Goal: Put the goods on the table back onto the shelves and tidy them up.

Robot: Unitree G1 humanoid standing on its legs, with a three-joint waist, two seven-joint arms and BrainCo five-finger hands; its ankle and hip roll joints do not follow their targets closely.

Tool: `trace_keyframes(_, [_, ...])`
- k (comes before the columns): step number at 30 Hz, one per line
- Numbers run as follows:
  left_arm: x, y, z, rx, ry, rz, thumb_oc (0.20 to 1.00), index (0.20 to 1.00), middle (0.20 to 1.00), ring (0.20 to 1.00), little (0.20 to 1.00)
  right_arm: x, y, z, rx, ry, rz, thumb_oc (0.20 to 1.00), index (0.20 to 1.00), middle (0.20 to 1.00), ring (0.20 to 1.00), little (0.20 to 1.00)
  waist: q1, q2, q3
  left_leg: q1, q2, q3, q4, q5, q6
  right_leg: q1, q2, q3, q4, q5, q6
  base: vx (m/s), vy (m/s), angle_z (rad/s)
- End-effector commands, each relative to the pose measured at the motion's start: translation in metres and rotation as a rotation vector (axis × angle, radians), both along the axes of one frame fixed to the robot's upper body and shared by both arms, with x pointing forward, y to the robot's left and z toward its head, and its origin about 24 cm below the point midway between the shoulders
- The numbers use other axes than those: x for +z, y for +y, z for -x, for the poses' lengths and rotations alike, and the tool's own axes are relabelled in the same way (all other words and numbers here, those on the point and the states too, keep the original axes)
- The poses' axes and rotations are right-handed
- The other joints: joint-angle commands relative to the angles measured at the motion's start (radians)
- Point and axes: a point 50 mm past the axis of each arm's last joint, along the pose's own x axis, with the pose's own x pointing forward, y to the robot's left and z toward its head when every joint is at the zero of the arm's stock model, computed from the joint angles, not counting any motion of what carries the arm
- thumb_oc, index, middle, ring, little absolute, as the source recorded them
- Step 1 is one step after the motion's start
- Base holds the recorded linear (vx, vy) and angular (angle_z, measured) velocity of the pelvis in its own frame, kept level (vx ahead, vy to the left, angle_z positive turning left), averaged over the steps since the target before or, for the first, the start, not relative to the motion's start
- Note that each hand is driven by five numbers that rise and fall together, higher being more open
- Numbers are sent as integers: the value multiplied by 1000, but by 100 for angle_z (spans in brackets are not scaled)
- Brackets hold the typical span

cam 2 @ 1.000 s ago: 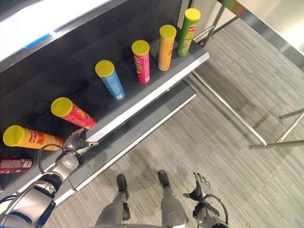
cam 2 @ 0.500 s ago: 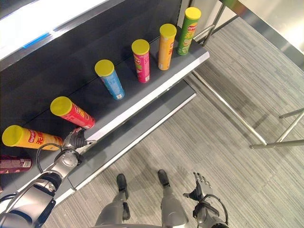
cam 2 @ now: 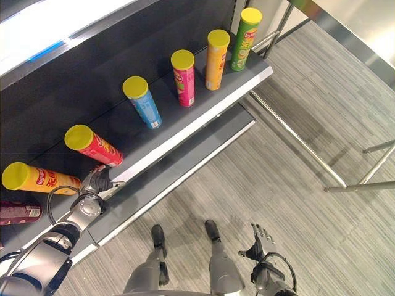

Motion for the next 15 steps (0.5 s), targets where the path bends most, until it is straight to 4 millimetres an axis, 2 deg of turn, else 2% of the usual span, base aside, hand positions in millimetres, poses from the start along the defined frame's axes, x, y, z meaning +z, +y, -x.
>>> trace_keyframes(1, [-17,-2,13,19,64,15,1000,1000,1000,1000,1000,4,-10,2,3,-34,20,1000,1000,1000,1000,1000,7,21,-46,-31,44,-55,1,-39,-44,-71,-42,-77,94,-69,40,0,0,0])
trace_keyframes(2, [-17,-2,13,19,64,15,1000,1000,1000,1000,1000,4,-10,2,3,-34,20,1000,1000,1000,1000,1000,7,21,-46,-31,44,-55,1,-39,-44,-71,-42,-77,94,-69,40,66,-12,-1])
trace_keyframes(3, [-34,-19,25,-13,104,57,1000,1000,1000,1000,1000,3,-10,6,0,-16,16,1000,1000,1000,1000,1000,11,24,-68,-11,46,-53,1,-43,-43,-52,-41,-79,96,-78,35,66,-12,-1])
trace_keyframes(5, [-35,-19,25,-13,105,57,1000,1000,1000,1000,1000,2,-10,6,0,-16,16,1000,1000,1000,1000,1000,11,24,-69,-12,46,-54,1,-43,-43,-52,-41,-79,96,-78,35,33,-6,0])
trace_keyframes(10, [-57,-41,46,-52,158,134,1000,1000,1000,1000,1000,-3,-11,16,-10,31,21,1000,1000,1000,1000,1000,20,33,-100,20,50,-58,1,-52,-45,-12,-39,-90,98,-96,25,46,-24,3])
trace_keyframes(13, [-69,-46,60,-44,199,166,1000,1000,1000,1000,1000,-6,-13,22,-25,60,22,1000,1000,1000,1000,1000,27,39,-121,41,52,-62,1,-55,-48,13,-37,-100,102,-108,21,62,-40,13])
trace_keyframes(15, [-69,-46,60,-44,199,166,1000,1000,1000,1000,1000,-6,-13,22,-25,60,22,1000,1000,1000,1000,1000,26,39,-120,42,52,-62,1,-55,-48,14,-37,-100,102,-108,21,32,-27,4])
